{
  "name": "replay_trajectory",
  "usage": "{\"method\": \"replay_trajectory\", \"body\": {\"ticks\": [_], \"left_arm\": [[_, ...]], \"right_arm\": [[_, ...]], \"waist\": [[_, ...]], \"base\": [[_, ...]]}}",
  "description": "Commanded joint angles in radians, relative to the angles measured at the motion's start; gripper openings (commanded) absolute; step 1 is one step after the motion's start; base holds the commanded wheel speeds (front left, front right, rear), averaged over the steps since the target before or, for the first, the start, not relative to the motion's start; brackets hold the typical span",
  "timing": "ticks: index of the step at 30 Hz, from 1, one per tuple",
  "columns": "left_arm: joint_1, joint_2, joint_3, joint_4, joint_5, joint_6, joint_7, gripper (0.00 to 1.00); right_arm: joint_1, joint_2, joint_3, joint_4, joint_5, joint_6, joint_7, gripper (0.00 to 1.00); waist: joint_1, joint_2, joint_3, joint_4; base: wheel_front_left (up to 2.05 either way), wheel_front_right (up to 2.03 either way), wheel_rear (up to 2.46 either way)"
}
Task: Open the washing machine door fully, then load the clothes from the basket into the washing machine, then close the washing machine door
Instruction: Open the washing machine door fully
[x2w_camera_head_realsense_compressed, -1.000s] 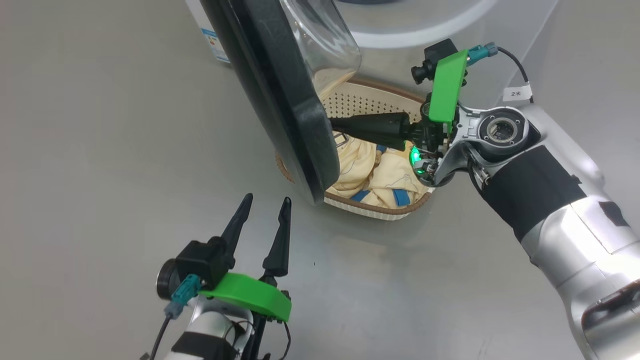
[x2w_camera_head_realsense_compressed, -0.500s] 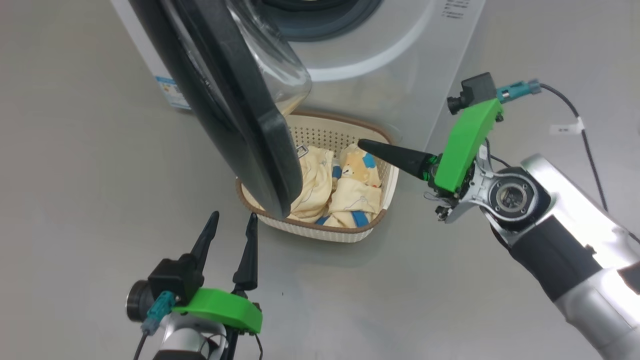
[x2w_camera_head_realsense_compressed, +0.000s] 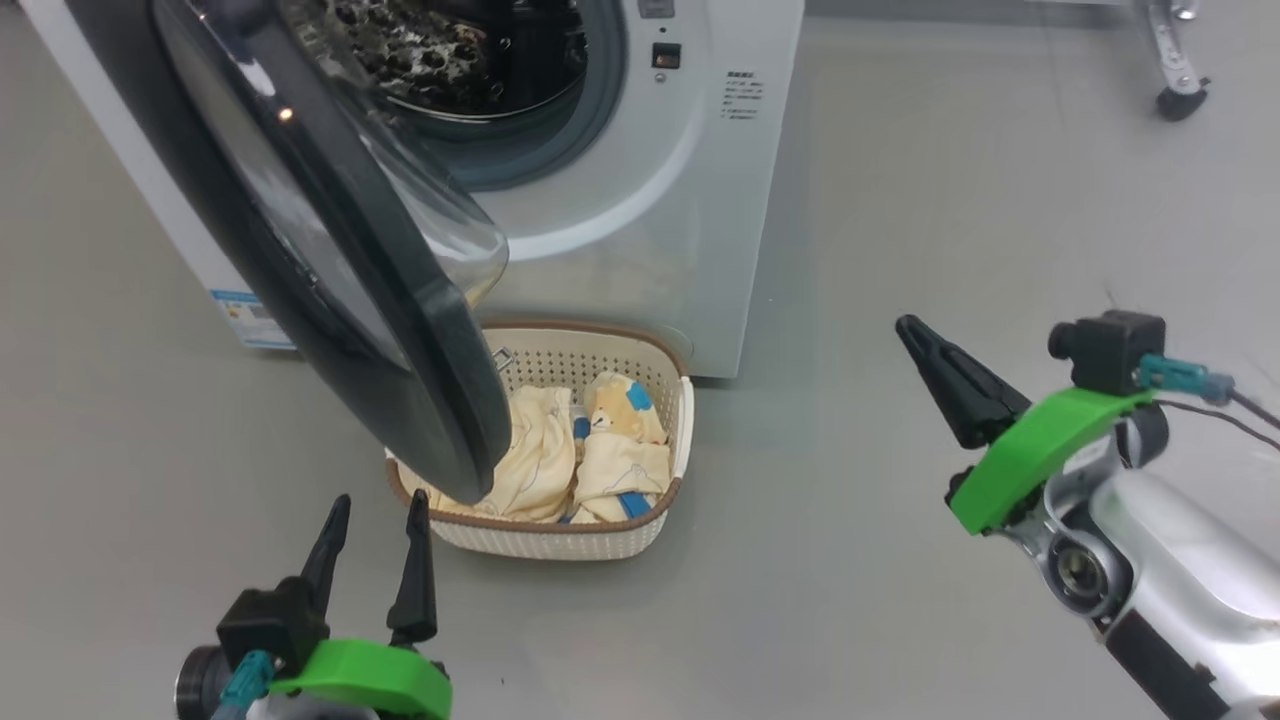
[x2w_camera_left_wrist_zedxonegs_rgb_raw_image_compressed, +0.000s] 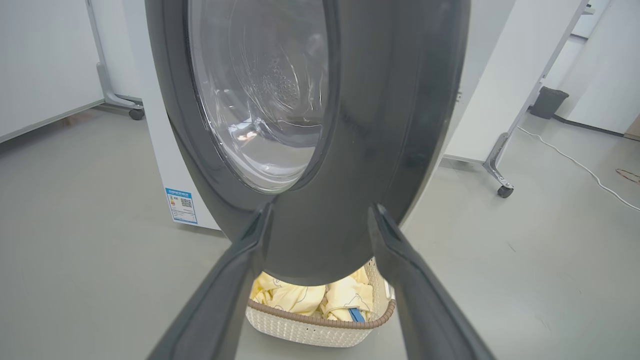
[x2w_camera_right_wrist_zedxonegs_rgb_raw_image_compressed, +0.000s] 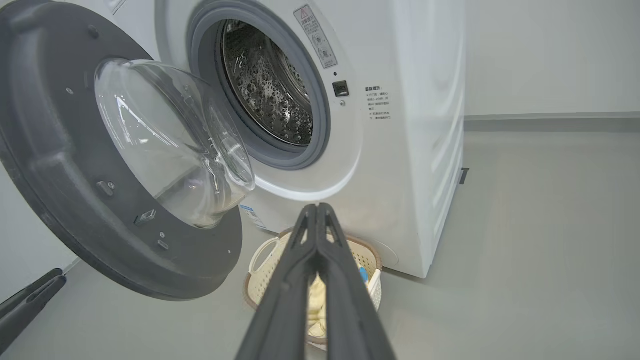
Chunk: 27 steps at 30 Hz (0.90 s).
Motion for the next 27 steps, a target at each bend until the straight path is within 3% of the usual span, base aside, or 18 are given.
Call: {"method": "replay_trajectory", "body": {"ticks": [1,7,11,19,21,23,27], "left_arm": [[-0.010,0.014,0.055,-0.040,0.012,-0.007,-0.011,1.00],[0.021,0.014,0.104,-0.053,0.026,-0.019,-0.011,1.00],[0.030,0.014,0.118,-0.060,0.033,-0.026,-0.011,1.00],[0.037,0.014,0.127,-0.067,0.040,-0.031,-0.011,1.00],[0.035,0.014,0.129,-0.068,0.041,-0.033,-0.011,1.00],[0.034,0.014,0.130,-0.070,0.042,-0.035,-0.011,1.00],[0.032,0.014,0.133,-0.071,0.043,-0.036,-0.011,1.00]], "right_arm": [[0.020,-0.013,-0.035,-0.005,-0.061,-0.003,-0.049,0.00],[0.140,0.046,-0.193,-0.001,-0.228,-0.003,-0.086,0.00],[0.229,0.101,-0.306,-0.065,-0.347,-0.003,-0.087,0.00],[0.338,0.173,-0.391,-0.121,-0.469,-0.003,-0.088,0.00],[0.350,0.184,-0.406,-0.128,-0.493,-0.003,-0.088,0.42],[0.357,0.198,-0.427,-0.135,-0.512,-0.003,-0.088,1.00],[0.359,0.217,-0.437,-0.132,-0.530,-0.003,-0.088,1.00]], "waist": [[0.0001,-0.0001,-0.028,-0.034],[0.0001,-0.0001,-0.044,-0.071],[0.0001,-0.0001,-0.051,-0.087],[0.0001,-0.0001,-0.056,-0.109],[0.0001,-0.0001,-0.055,-0.111],[0.0001,-0.0001,-0.053,-0.114],[0.0001,-0.0001,-0.045,-0.120]], "base": [[0.00,0.00,0.00],[0.00,0.00,0.00],[0.00,0.00,0.00],[0.00,0.00,0.00],[0.00,0.00,0.00],[0.00,0.00,0.00],[0.00,0.00,0.00]]}}
